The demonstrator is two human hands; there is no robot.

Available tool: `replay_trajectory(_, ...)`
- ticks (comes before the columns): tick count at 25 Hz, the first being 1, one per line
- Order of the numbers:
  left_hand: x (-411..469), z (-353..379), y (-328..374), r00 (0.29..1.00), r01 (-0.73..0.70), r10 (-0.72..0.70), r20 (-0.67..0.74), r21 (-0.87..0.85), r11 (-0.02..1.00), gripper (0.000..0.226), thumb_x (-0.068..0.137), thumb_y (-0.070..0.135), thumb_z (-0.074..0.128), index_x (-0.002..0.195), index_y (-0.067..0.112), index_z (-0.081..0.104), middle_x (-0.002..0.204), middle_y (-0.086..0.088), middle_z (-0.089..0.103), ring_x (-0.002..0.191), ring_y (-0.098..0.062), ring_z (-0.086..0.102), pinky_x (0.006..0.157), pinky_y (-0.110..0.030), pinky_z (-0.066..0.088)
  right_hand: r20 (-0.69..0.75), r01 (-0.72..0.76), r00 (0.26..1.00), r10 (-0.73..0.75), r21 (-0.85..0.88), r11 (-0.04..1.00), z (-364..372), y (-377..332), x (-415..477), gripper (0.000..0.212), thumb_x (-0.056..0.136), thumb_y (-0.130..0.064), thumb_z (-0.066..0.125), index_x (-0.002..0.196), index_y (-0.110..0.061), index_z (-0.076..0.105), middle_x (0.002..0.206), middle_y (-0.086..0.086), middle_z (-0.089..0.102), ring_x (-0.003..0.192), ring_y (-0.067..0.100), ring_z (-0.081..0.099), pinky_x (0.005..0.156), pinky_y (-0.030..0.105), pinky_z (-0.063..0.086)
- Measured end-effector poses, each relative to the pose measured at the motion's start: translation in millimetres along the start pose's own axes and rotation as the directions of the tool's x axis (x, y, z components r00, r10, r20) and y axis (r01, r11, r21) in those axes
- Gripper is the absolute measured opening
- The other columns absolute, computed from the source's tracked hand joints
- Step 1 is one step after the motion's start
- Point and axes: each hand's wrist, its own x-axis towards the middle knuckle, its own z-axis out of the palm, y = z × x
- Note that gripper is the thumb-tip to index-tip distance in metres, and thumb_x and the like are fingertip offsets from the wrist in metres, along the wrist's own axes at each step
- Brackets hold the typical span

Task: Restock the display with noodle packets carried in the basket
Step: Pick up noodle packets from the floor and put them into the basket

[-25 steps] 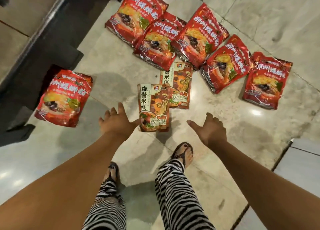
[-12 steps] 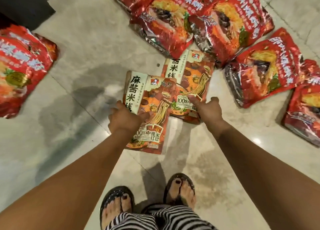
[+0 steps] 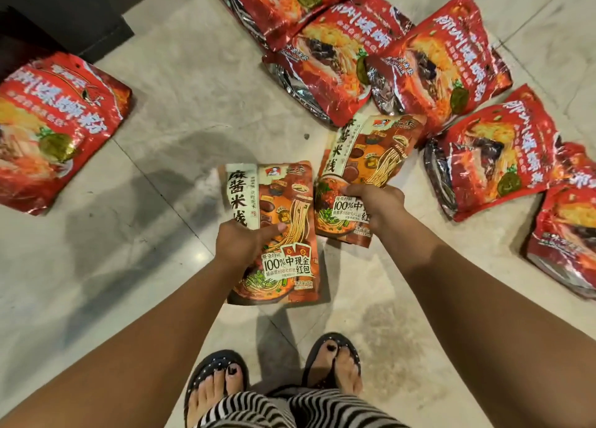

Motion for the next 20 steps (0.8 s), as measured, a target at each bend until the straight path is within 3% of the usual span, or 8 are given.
replay_trajectory(5, -94, -68, 50, 0.996, 0.06, -0.05, 0.071, -0.14, 0.988, 0.032, 0.067, 0.018, 0.089, 0.092, 0.014, 0.07, 0.071, 0.003, 0.075, 0.063, -0.015, 0.074, 0.052, -0.024, 0.055, 0.168, -0.177, 0.971, 0.173, 0.012, 0.984, -51, -15, -96, 0.051, 0.064, 0.002, 0.082, 0.111, 0.001, 0.065, 0.097, 0.02, 0.074, 0.075, 0.033, 0.073, 0.057, 0.039, 0.059)
replay_trajectory(8, -151, -104, 83, 0.997, 0.029, -0.02, 0.071, -0.119, 0.992, 0.027, 0.071, 0.014, 0.087, 0.09, 0.016, 0.068, 0.068, 0.007, 0.073, 0.056, -0.01, 0.071, 0.043, -0.019, 0.051, 0.175, -0.163, 0.972, 0.154, 0.038, 0.986, -84, -28, -161, 0.049, 0.065, -0.004, 0.085, 0.11, 0.0, 0.068, 0.095, 0.018, 0.075, 0.081, 0.034, 0.074, 0.073, 0.046, 0.06)
replay_trajectory(11, -212, -135, 120, 0.999, 0.016, -0.013, 0.046, -0.085, 0.996, 0.03, 0.069, 0.018, 0.088, 0.092, 0.018, 0.068, 0.079, 0.003, 0.074, 0.061, -0.011, 0.072, 0.049, -0.021, 0.053, 0.159, -0.145, 0.978, 0.132, 0.075, 0.986, -120, -51, -231, 0.04, 0.068, -0.008, 0.085, 0.103, 0.0, 0.069, 0.092, 0.019, 0.075, 0.079, 0.033, 0.074, 0.074, 0.043, 0.06)
replay_trajectory(14, -264, -155, 150, 0.999, 0.012, -0.009, 0.049, -0.074, 0.997, 0.03, 0.069, 0.016, 0.088, 0.092, 0.017, 0.069, 0.077, 0.003, 0.075, 0.064, -0.015, 0.073, 0.052, -0.024, 0.055, 0.169, -0.159, 0.976, 0.14, 0.103, 0.982, -152, -62, -289, 0.04, 0.07, -0.012, 0.084, 0.105, 0.0, 0.069, 0.092, 0.018, 0.075, 0.081, 0.034, 0.074, 0.075, 0.043, 0.059)
replay_trajectory(17, -318, -169, 180, 0.996, 0.004, -0.003, 0.09, -0.022, 1.0, 0.033, 0.068, 0.017, 0.088, 0.095, 0.013, 0.069, 0.079, -0.002, 0.077, 0.067, -0.02, 0.075, 0.056, -0.028, 0.058, 0.151, -0.199, 0.972, 0.18, 0.124, 0.972, -186, -72, -340, 0.04, 0.071, -0.02, 0.084, 0.104, -0.002, 0.07, 0.091, 0.019, 0.075, 0.083, 0.035, 0.073, 0.08, 0.045, 0.058)
replay_trajectory(20, -360, -171, 208, 0.989, -0.003, -0.005, 0.149, 0.053, 0.999, 0.039, 0.068, 0.018, 0.088, 0.101, 0.009, 0.07, 0.089, -0.009, 0.077, 0.073, -0.025, 0.075, 0.059, -0.03, 0.058, 0.145, -0.207, 0.972, 0.184, 0.159, 0.965, -219, -80, -373, 0.033, 0.076, -0.028, 0.081, 0.097, -0.005, 0.07, 0.087, 0.018, 0.075, 0.08, 0.033, 0.073, 0.075, 0.041, 0.058)
